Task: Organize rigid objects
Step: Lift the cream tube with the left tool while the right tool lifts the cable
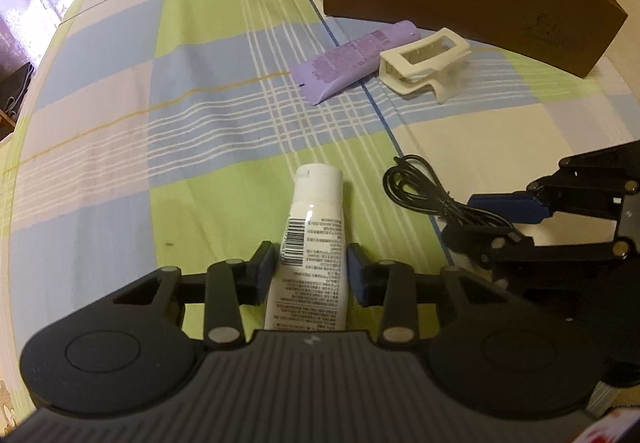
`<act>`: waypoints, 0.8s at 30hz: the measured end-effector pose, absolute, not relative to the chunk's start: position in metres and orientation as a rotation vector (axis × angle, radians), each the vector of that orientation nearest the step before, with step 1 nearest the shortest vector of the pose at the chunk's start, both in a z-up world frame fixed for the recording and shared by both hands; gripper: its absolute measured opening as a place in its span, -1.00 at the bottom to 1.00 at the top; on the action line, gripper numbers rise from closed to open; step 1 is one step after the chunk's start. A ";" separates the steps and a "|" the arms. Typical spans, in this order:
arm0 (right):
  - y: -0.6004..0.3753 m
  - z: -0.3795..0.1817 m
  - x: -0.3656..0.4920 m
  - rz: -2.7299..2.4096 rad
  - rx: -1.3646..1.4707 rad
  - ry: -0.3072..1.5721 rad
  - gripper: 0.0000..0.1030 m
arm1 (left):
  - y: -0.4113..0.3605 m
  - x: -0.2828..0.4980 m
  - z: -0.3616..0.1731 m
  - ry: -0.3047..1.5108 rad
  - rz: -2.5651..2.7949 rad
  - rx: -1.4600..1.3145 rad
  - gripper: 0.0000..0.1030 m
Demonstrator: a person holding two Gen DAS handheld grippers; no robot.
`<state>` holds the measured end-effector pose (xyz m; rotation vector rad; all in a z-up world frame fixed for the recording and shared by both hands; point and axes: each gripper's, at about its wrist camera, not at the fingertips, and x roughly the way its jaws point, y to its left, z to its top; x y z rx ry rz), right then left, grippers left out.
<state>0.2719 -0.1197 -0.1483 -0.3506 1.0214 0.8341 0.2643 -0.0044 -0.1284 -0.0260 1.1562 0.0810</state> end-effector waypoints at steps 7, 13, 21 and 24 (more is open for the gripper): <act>-0.115 -0.148 0.274 0.832 -0.355 1.015 -0.65 | -0.003 0.265 -0.129 1.153 0.060 -0.018 -0.33; -0.109 -0.149 0.270 0.836 -0.407 0.988 -0.66 | -0.002 0.265 -0.129 1.150 0.046 -0.016 -0.34; -0.112 -0.149 0.270 0.831 -0.387 0.989 -0.78 | -0.001 0.264 -0.128 1.145 0.023 -0.009 -0.36; -0.116 -0.149 0.271 0.826 -0.360 1.000 -0.78 | 0.003 0.262 -0.128 1.143 0.013 -0.031 -0.36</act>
